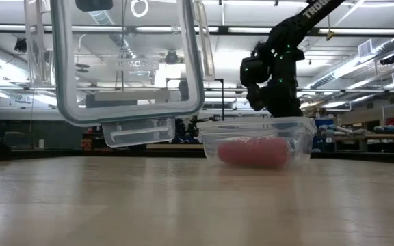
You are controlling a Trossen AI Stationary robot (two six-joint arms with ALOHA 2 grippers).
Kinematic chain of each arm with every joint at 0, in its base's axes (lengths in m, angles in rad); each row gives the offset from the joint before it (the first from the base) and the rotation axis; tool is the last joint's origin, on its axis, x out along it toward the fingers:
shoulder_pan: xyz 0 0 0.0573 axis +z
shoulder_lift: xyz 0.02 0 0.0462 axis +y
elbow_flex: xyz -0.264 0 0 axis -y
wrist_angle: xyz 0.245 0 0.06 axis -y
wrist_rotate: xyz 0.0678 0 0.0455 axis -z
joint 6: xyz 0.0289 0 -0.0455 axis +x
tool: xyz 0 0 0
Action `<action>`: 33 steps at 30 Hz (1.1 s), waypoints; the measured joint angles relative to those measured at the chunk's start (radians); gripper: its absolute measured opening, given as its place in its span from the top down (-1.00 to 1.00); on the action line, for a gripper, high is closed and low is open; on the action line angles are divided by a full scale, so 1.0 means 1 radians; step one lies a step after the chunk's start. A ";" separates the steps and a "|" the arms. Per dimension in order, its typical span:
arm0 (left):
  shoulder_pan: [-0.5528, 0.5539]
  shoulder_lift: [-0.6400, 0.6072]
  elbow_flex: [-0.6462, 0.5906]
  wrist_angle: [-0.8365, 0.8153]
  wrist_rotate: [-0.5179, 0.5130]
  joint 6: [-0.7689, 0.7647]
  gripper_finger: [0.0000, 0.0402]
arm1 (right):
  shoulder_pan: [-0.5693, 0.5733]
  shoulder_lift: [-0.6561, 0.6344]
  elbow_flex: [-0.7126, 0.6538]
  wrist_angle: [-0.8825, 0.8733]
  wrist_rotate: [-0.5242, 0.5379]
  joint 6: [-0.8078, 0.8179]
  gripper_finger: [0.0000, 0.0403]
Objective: Roll bandage
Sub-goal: Close the lid of the tupperware
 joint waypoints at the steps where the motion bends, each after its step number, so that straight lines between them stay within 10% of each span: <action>1: 0.000 0.000 0.000 0.000 0.000 0.000 0.99 | 0.002 0.000 -0.003 0.010 -0.013 -0.016 0.37; 11: 0.000 0.000 0.000 0.000 0.000 -0.015 0.99 | 0.048 0.023 -0.002 0.051 -0.026 -0.337 0.50; 24: 0.000 -0.001 0.000 0.001 0.001 -0.057 0.99 | 0.181 0.071 0.015 0.057 0.215 -0.811 0.59; 33: 0.000 -0.001 0.000 0.002 0.006 -0.072 0.99 | 0.191 0.072 0.124 0.074 0.185 -0.695 0.59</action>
